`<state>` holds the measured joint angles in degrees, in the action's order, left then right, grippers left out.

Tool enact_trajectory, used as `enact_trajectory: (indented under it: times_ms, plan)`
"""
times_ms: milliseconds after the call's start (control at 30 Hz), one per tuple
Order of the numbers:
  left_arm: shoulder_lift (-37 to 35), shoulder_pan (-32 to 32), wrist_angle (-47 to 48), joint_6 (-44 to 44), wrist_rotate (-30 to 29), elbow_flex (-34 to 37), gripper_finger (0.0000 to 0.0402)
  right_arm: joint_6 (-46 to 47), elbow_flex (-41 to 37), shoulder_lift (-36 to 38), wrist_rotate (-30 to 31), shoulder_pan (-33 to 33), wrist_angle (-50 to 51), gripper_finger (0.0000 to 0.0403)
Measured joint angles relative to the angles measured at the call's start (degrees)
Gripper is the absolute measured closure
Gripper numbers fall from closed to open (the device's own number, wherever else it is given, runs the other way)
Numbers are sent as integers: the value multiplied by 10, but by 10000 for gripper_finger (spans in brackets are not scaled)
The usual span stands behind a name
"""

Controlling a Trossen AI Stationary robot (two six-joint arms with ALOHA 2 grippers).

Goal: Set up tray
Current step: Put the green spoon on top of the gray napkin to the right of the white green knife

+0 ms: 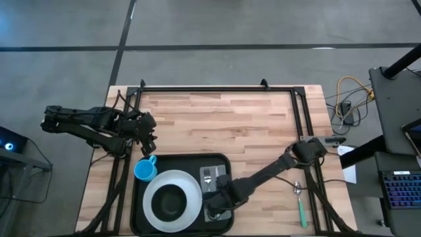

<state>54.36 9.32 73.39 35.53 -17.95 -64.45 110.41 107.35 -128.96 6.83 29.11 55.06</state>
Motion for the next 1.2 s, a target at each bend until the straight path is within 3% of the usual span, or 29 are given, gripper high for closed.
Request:
enact_trajectory:
  times_ms: [200, 433, 700, 933, 1200]
  plan:
    - [0, 0, -3, 0, 0, 0, 265, 54, 0, 37, -28, 24, 159, 264]
    - [0, 0, -9, 0, 0, 0, 265, 40, -23, 41, -195, 51, 318, 269]
    - [0, 0, -10, 0, 0, 0, 265, 75, -112, 46, -302, 106, 303, 270]
    - [0, 0, -10, 0, 0, 0, 265, 305, -237, 132, -321, 181, 168, 277]
    - [0, 0, -10, 0, 1, 0, 265, 306, -373, 242, -347, 189, 177, 269]
